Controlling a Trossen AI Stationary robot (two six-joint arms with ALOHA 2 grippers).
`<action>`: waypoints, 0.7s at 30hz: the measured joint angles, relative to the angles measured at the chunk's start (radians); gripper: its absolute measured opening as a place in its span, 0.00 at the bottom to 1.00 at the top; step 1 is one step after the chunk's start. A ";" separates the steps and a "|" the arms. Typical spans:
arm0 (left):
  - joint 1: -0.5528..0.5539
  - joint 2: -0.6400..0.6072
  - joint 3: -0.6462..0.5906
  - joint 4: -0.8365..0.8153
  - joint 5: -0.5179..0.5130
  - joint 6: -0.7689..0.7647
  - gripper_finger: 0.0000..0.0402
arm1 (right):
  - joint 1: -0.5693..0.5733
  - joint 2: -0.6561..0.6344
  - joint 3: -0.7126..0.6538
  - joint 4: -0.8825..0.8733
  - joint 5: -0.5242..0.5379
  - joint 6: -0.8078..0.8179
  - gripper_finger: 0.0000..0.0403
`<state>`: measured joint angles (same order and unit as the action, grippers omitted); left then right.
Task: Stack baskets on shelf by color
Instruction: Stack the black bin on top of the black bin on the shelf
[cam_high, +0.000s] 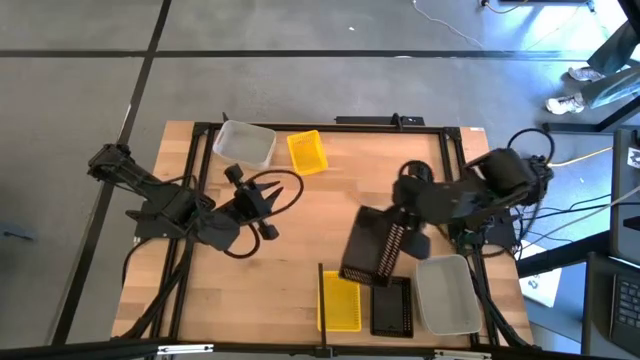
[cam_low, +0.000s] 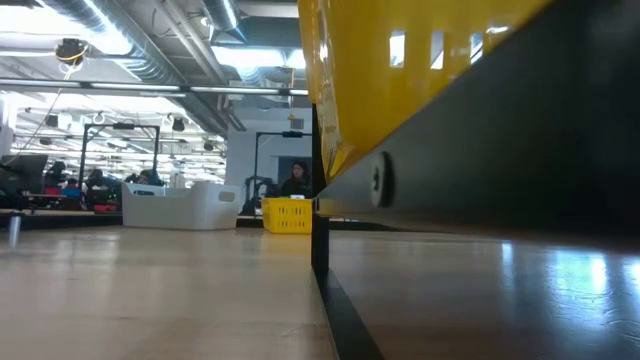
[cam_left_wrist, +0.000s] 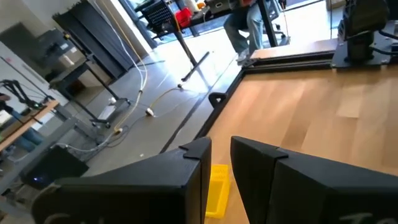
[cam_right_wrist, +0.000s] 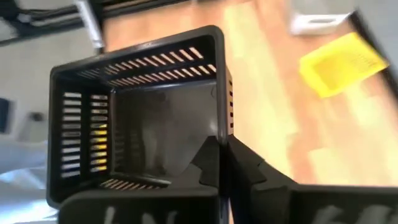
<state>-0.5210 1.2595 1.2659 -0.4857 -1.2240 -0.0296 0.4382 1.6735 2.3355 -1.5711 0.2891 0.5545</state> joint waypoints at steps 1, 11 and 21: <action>0.007 -0.005 0.000 -0.002 0.008 -0.007 0.14 | 0.017 -0.006 -0.001 0.000 -0.014 0.023 0.00; 0.013 -0.031 0.000 0.000 0.015 0.011 0.14 | 0.170 -0.077 -0.273 0.000 -0.031 0.336 0.01; 0.025 -0.038 0.000 0.001 0.015 0.014 0.14 | 0.249 -0.184 -0.656 0.185 -0.162 0.534 0.00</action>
<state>-0.4965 1.2217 1.2659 -0.4845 -1.2091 -0.0161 0.6871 1.4891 1.6793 -1.3864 0.1271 1.0889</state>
